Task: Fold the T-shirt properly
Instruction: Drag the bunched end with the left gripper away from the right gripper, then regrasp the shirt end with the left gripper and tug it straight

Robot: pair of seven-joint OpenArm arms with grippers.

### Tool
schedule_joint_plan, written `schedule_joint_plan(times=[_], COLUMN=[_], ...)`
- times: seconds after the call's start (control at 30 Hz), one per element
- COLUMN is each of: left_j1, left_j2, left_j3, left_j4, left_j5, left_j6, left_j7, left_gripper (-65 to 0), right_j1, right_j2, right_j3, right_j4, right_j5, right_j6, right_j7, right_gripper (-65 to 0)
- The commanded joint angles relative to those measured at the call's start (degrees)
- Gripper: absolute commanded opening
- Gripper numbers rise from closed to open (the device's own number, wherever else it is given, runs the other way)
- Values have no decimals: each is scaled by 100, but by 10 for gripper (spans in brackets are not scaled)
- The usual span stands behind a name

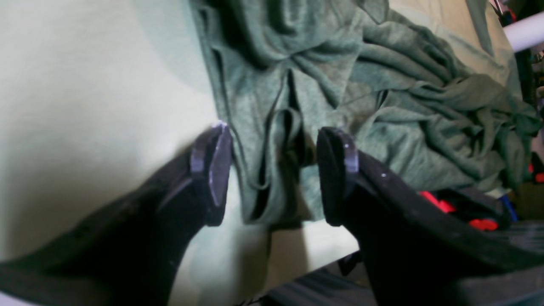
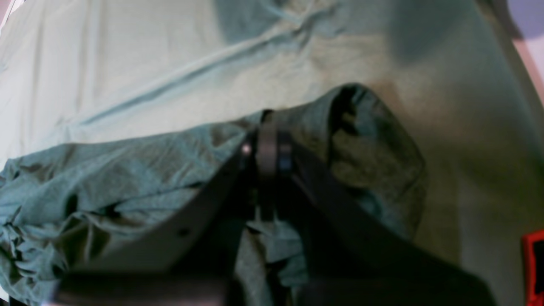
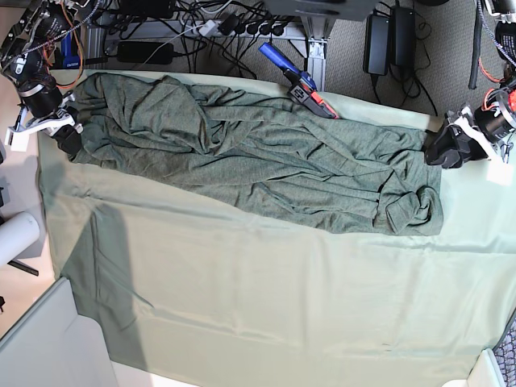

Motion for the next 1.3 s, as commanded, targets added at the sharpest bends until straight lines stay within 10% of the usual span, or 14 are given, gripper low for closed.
schedule_joint_plan(times=[0.0, 1.27], left_j1=[0, -966], left_j2=[26, 365], left_j3=[52, 286], left_j4=[83, -918], left_j5=[7, 511], left_j6=[-52, -52], left_j7=[11, -378], left_gripper=[-293, -293], right_j1=[42, 42], right_j2=[138, 138], right_j3=[52, 52], right_j4=[101, 101], right_j5=[87, 87], right_j6=[26, 26], right_j7=[92, 90], right_gripper=[-650, -650])
